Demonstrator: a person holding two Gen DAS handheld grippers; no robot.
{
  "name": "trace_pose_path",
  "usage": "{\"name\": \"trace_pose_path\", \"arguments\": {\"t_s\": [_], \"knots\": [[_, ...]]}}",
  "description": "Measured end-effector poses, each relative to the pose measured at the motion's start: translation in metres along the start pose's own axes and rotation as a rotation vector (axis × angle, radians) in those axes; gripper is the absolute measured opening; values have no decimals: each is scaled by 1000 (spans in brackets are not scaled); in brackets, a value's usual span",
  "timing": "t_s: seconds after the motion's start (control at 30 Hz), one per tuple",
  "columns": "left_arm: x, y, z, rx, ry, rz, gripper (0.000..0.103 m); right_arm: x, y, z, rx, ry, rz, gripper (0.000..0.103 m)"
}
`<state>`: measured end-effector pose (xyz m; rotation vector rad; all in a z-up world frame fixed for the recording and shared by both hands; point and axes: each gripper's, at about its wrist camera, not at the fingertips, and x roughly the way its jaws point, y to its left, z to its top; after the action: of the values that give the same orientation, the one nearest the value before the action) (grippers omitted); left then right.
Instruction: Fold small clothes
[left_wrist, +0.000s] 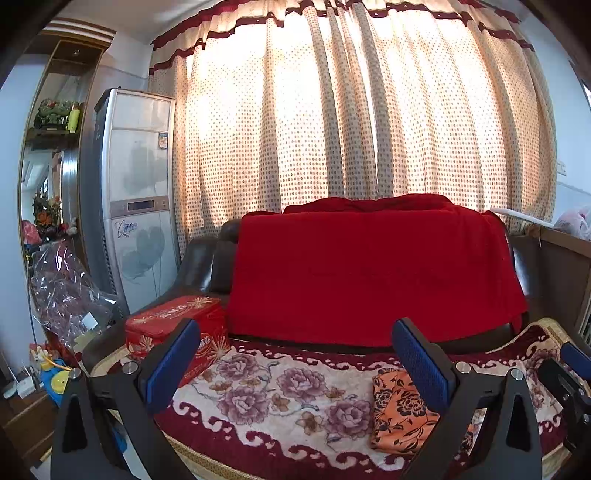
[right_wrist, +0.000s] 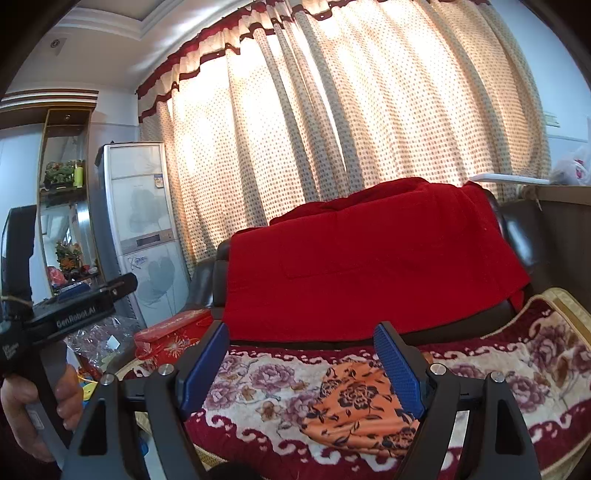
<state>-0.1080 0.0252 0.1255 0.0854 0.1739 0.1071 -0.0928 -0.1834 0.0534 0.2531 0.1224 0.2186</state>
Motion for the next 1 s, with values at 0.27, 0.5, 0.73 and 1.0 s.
{"name": "trace_pose_path", "arguments": {"t_s": [0.27, 0.5, 0.73, 1.0], "knots": [[32, -16, -9, 4, 60, 1, 103, 30, -3, -10, -20, 33, -9, 85], [52, -28, -19, 31, 93, 23, 103, 44, -11, -22, -34, 58, -24, 85], [57, -29, -23, 28, 108, 8, 103, 48, -13, -27, -41, 92, -50, 85], [51, -25, -21, 16, 98, -10, 103, 39, -4, -26, -69, 84, -62, 85]]}}
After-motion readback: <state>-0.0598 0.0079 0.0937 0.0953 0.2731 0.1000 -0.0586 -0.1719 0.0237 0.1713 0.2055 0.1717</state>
